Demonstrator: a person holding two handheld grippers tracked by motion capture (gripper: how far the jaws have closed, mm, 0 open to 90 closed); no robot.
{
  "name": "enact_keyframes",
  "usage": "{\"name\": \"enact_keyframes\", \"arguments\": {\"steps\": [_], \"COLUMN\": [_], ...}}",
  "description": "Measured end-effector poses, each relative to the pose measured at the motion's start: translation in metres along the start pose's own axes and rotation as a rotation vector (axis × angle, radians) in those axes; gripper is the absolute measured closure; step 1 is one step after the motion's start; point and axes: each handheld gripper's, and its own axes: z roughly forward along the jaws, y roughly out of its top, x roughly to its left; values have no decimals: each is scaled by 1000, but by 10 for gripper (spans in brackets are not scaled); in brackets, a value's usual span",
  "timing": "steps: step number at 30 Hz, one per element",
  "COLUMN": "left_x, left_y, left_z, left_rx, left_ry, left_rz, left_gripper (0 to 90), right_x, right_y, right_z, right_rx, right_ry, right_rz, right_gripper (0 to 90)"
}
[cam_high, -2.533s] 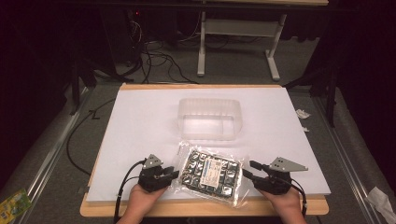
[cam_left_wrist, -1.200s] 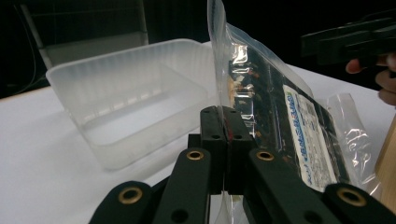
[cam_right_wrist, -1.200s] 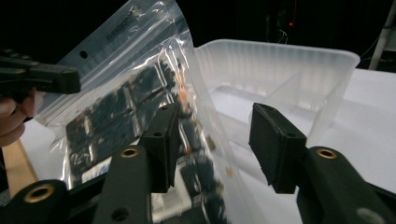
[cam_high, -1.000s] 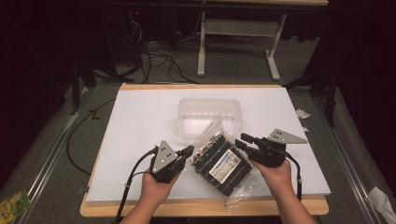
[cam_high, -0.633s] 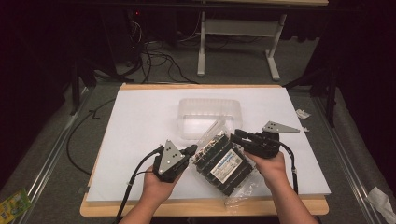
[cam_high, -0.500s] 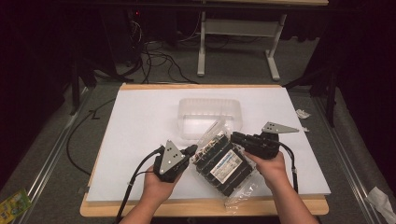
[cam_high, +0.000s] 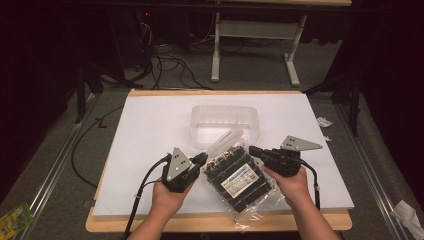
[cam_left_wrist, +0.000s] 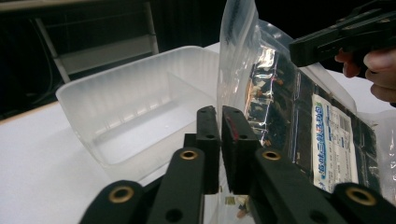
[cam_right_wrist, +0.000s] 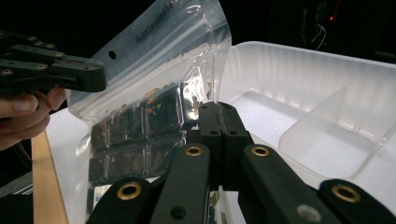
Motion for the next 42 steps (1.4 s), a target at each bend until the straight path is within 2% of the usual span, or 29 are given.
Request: {"name": "enact_keyframes", "arguments": {"steps": [4,5,7,8,11,12,14,17,20,21,22,23,24,27,29,32,33,34,35,36,37,39,41,42], "left_x": [5,7,8,9,12,12,9,4,-3,-6,-6,-10,-10,-15,-19,-21,-21,-21,-20,-20,-21,-21,-18,-18], "left_y": [-4,-6,-7,-9,-16,-16,-21,-28,-38,-45,-45,-51,-51,-58,-63,-66,-69,-69,-70,-70,-70,-69,-66,-66], "left_z": [0,-1,-1,-3,-12,-12,-21,-30,-35,-35,-35,-32,-32,-24,-12,-3,5,5,9,9,12,14,13,13], "left_rx": [8,5,1,-3,-37,-37,-58,-63,-23,8,8,44,44,87,123,148,171,171,169,169,163,156,147,147], "left_ry": [14,22,27,36,57,57,83,108,121,118,118,100,100,70,37,18,-3,-3,-29,-29,-47,-42,-47,-47], "left_rz": [-13,-33,-43,-53,-116,-116,-131,-154,-185,-213,-213,-223,-223,-249,-276,-296,-312,-312,-329,-329,-329,-325,-350,-350], "left_gripper": [760,716,669,669,537,519,483,446,444,447,447,452,457,483,514,559,580,600,637,664,720,748,807,824], "right_x": [3,4,4,4,4,4,4,4,5,5,5,5,5,6,6,6,5,5,5,5,5,5,4,4], "right_y": [-2,-2,-3,-3,-3,-3,-4,-4,-4,-4,-4,-4,-4,-3,-3,-3,-3,-3,-3,-3,-3,-3,-4,-4], "right_z": [-2,-2,-2,-2,-2,-2,-2,-2,-3,-3,-3,-3,-3,-4,-5,-5,-5,-5,-5,-5,-5,-5,-6,-6], "right_rx": [-10,-13,-14,-14,-12,-12,-13,-18,-19,-19,-19,-21,-21,-28,-28,-28,-30,-30,-28,-28,-28,-27,-36,-36], "right_ry": [-24,-28,-30,-30,-43,-43,-45,-45,-45,-47,-47,-47,-47,-48,-51,-55,-50,-50,-56,-56,-56,-56,-61,-61], "right_rz": [-24,-24,-25,-25,-27,-27,-26,-23,-25,-26,-26,-24,-24,-25,-25,-23,-23,-23,-24,-24,-22,-20,-7,-7], "right_gripper": [900,900,900,900,900,900,900,900,900,900,900,900,900,900,900,900,900,900,900,900,900,900,900,900]}}
